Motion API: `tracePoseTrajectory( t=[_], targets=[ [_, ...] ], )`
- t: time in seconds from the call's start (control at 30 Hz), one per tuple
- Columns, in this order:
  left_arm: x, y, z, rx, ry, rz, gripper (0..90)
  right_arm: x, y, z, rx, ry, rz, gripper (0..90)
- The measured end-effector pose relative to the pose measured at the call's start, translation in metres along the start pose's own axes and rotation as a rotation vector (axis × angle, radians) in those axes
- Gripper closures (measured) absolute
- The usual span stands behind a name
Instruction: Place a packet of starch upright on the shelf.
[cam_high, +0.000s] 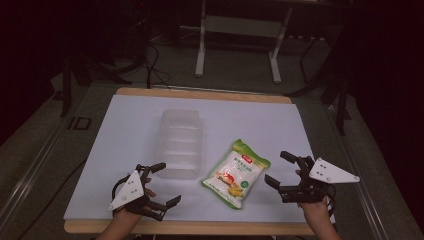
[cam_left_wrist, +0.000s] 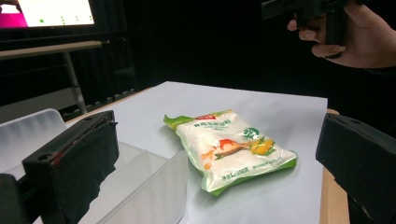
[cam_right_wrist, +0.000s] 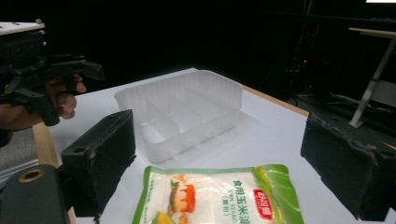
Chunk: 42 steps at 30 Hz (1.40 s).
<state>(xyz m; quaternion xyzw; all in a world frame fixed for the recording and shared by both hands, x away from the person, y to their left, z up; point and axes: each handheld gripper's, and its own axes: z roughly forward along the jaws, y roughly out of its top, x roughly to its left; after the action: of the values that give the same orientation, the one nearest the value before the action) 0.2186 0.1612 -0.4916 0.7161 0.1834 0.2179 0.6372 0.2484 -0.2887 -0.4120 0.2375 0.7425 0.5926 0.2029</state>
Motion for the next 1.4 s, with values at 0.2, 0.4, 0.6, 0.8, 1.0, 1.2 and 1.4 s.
tracePoseTrajectory(
  t=[0.2,0.4,0.6,0.8,1.0,1.2,1.4],
  targets=[
    [0.001,0.0,0.0,0.002,0.002,-0.001,0.0,-0.009,0.001,0.011,0.06,-0.036,0.014,10.0],
    [0.001,-0.001,0.001,0.003,-0.003,-0.003,0.0,-0.019,-0.005,0.018,0.072,-0.028,0.047,10.0],
    [0.002,-0.001,0.001,0.009,-0.005,-0.003,0.0,-0.031,-0.013,0.024,0.102,-0.036,0.051,10.0],
    [0.001,-0.001,0.002,0.012,-0.007,0.002,0.0,-0.043,-0.026,0.032,0.134,-0.069,0.074,10.0],
    [0.001,-0.002,0.002,0.013,-0.008,-0.001,0.0,-0.051,-0.04,0.045,0.173,-0.088,0.072,10.1],
    [0.001,-0.002,0.003,0.019,-0.015,-0.003,0.0,-0.058,-0.055,0.059,0.208,-0.069,0.108,10.2],
    [0.002,-0.002,0.003,0.021,-0.016,-0.003,0.0,-0.066,-0.075,0.071,0.266,-0.059,0.128,13.2]
  ],
)
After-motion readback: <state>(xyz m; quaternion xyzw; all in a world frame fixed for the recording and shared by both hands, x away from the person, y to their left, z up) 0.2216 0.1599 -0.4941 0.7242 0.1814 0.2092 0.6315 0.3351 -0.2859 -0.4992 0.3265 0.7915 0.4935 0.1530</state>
